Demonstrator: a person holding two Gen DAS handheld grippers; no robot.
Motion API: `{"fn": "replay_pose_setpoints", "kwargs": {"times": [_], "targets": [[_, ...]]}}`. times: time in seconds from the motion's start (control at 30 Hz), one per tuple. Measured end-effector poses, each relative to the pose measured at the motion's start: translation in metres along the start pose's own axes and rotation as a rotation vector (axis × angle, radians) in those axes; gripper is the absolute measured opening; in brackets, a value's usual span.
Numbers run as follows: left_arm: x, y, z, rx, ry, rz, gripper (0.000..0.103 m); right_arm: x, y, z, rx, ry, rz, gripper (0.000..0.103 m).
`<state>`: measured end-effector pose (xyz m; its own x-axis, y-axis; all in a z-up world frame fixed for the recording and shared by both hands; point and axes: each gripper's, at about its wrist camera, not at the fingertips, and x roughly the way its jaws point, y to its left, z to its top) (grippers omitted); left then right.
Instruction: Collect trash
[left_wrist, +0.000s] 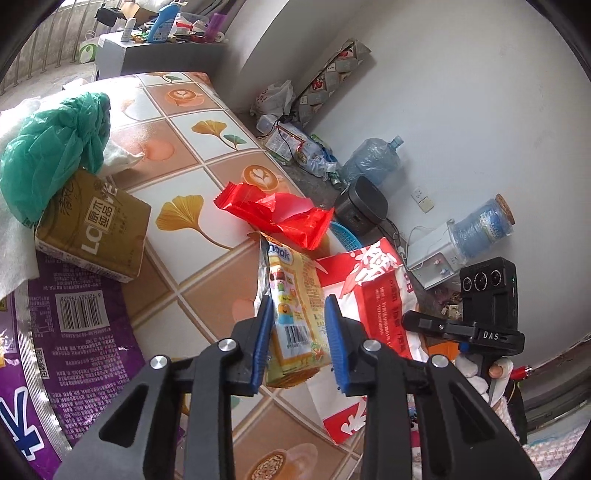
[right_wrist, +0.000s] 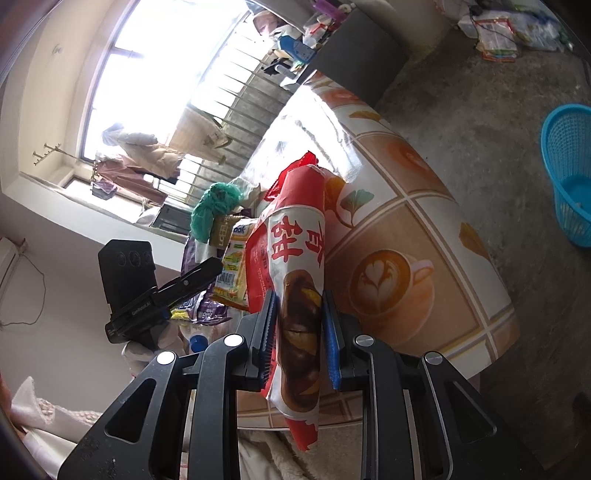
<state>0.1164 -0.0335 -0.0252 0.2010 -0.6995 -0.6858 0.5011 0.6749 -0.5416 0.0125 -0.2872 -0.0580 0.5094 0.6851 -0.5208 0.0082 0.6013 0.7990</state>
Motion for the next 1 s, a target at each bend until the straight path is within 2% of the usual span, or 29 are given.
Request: {"fn": "replay_pose_setpoints", "kwargs": {"times": [0.17, 0.23, 0.4, 0.57, 0.7, 0.83, 1.0], "targets": [[-0.004, 0.001, -0.004, -0.023, -0.011, -0.019, 0.018, 0.000, 0.004, -0.004, -0.004, 0.001, 0.001, 0.021], [-0.007, 0.000, -0.007, -0.023, -0.016, -0.013, 0.008, -0.001, 0.006, -0.006, -0.008, -0.001, 0.001, 0.021], [-0.017, -0.006, -0.015, -0.003, -0.023, 0.021, 0.003, -0.007, 0.011, -0.009, -0.019, -0.003, 0.023, 0.019], [-0.033, -0.021, -0.016, 0.025, -0.043, 0.010, 0.002, -0.023, 0.017, -0.013, -0.017, -0.030, 0.034, 0.018], [-0.041, -0.043, -0.006, 0.071, -0.064, -0.028, 0.001, -0.051, 0.016, -0.013, -0.014, -0.098, 0.020, 0.017], [-0.032, -0.077, 0.013, 0.147, -0.054, -0.071, 0.001, -0.093, 0.012, -0.007, 0.000, -0.220, -0.028, 0.017], [0.000, -0.136, 0.052, 0.283, -0.048, -0.121, 0.002, -0.146, 0.005, 0.008, 0.040, -0.410, -0.184, 0.017]]}}
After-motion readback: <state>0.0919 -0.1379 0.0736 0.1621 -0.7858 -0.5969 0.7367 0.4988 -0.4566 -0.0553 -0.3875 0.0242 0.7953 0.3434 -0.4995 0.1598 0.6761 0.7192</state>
